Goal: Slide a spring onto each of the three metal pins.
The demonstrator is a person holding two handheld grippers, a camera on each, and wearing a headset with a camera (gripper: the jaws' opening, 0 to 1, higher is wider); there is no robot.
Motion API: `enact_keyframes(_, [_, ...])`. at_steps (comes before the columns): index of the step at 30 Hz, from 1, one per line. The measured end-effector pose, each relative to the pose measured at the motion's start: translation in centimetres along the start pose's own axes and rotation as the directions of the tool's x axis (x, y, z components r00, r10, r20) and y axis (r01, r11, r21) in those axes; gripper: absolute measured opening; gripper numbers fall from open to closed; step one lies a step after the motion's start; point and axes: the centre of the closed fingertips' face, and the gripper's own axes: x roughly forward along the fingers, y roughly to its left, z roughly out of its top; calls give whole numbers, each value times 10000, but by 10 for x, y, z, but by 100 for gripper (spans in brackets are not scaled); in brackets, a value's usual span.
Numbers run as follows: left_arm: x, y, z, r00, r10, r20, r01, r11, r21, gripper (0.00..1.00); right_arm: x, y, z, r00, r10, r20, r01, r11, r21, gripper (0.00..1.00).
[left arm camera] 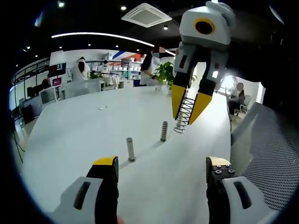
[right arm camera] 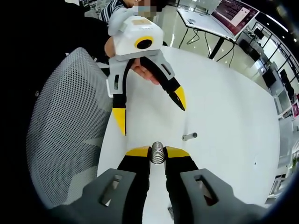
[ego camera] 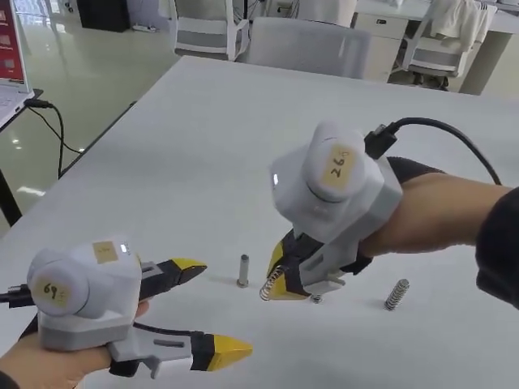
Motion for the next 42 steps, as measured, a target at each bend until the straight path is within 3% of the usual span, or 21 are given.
enact_keyframes(24, [-5,5,-4,9998,198,-34,-199,9997,-152,77,2,-32,4,9996,2,-297,-6,9999,-124,13])
enact_keyframes(42, [-6,8,-7,9995,236,-225,-235,9997,45,77,28,-71,3,9976,-180,-667,195,9996,219,13])
